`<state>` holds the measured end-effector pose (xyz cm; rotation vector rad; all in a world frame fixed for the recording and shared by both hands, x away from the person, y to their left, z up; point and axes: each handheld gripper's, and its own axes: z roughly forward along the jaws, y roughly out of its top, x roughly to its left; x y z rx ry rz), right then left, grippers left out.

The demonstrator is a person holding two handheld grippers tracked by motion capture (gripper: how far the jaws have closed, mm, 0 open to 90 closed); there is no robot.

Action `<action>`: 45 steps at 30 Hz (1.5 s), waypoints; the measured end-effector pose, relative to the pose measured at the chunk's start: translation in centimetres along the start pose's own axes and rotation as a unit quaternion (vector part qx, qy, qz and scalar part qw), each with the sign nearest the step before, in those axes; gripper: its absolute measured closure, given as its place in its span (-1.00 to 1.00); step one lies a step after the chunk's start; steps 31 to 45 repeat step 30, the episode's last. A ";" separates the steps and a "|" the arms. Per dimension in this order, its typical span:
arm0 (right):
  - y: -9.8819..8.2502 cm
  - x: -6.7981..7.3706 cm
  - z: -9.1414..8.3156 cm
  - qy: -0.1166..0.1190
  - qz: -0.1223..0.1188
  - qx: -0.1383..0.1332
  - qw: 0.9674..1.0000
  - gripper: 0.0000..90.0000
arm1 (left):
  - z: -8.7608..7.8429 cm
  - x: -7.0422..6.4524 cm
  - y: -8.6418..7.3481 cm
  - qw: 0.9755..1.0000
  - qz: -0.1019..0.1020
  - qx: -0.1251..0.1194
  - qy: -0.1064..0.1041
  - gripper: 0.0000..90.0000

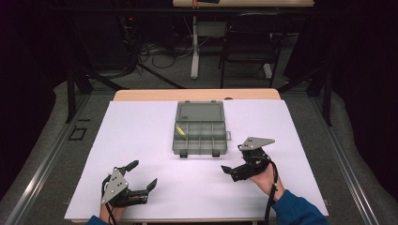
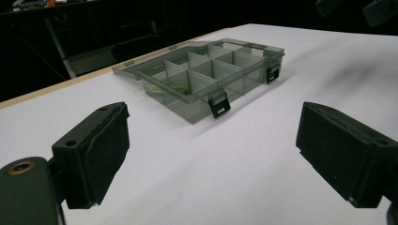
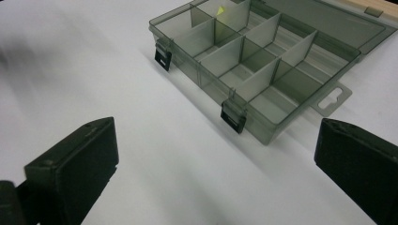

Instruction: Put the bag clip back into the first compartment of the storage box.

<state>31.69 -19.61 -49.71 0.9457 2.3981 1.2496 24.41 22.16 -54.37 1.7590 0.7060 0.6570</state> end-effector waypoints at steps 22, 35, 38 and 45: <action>-6.1 0.4 -3.5 -0.044 -0.010 -0.040 0.998 -1.00 | 0.1 0.0 -0.1 1.000 -0.004 0.000 0.001 -0.78; -7.0 0.7 -3.7 -0.051 -0.014 -0.058 0.997 -1.00 | 0.1 0.1 -0.1 1.000 -0.005 0.000 -0.001 -0.78; -7.0 0.7 -3.7 -0.051 -0.014 -0.058 0.997 -1.00 | 0.1 0.1 -0.1 1.000 -0.005 0.000 -0.001 -0.78; -7.0 0.7 -3.7 -0.051 -0.014 -0.058 0.997 -1.00 | 0.1 0.1 -0.1 1.000 -0.005 0.000 -0.001 -0.78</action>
